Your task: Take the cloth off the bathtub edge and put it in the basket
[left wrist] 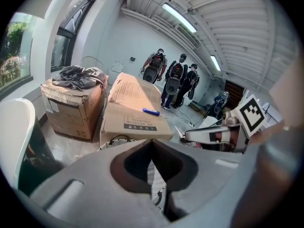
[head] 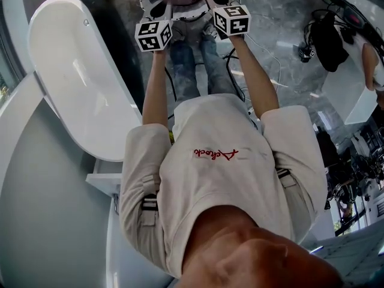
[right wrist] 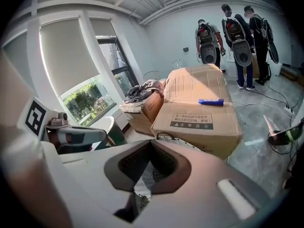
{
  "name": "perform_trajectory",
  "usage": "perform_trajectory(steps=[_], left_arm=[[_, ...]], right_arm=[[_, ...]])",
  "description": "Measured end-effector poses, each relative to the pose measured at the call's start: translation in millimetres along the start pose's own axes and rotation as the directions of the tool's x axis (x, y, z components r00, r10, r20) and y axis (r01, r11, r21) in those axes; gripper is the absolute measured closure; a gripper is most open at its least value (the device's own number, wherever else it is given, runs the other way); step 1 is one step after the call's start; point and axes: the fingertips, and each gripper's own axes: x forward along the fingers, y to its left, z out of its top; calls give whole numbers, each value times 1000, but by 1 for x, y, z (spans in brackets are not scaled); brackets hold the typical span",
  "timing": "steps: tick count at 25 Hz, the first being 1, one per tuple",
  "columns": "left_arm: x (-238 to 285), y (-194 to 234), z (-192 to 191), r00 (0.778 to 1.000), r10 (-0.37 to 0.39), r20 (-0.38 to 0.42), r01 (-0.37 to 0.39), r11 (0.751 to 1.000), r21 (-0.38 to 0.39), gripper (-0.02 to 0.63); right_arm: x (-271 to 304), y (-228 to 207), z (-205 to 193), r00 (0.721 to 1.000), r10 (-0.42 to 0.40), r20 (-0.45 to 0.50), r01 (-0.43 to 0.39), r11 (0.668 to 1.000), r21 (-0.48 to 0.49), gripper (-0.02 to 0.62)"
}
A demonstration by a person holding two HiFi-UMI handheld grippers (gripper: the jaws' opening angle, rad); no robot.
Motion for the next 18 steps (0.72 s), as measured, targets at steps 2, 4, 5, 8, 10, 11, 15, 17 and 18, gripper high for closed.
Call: perform_trajectory(steps=[2,4,5,8,10,11,15,17,18], left_arm=[[-7,-7,9,1000,0,17,0,1000,9,604],[-14,-12,19,999,0,37,-1,1000,20,604],[-17,-15,25,999,1,48,-2,1000,23,604],[-28,-25,45,996,-2,90,-1,1000,31,606],[-39,-30,61,993,0,116,-7,998,55,606],[-44,-33,69,992,2,129,-11,997,71,606],[-62,-44,102,984,-5,179,-17,992,123,606],[-71,-49,121,979,-10,204,-21,989,148,606],[-77,-52,131,976,-12,219,-24,987,161,606]], right_arm=[[-11,4,9,1000,0,17,1,1000,-17,589],[-21,7,19,999,-2,43,3,999,-38,589],[-27,9,25,998,0,57,3,999,-47,589],[-48,11,45,994,-1,111,8,998,-62,589],[-62,14,59,989,-9,147,21,997,-81,589],[-69,16,67,986,-12,164,28,995,-92,589],[-94,21,101,972,-18,236,49,991,-126,589],[-106,26,121,962,-20,272,60,988,-141,589],[-112,29,131,957,-19,290,65,987,-148,589]])
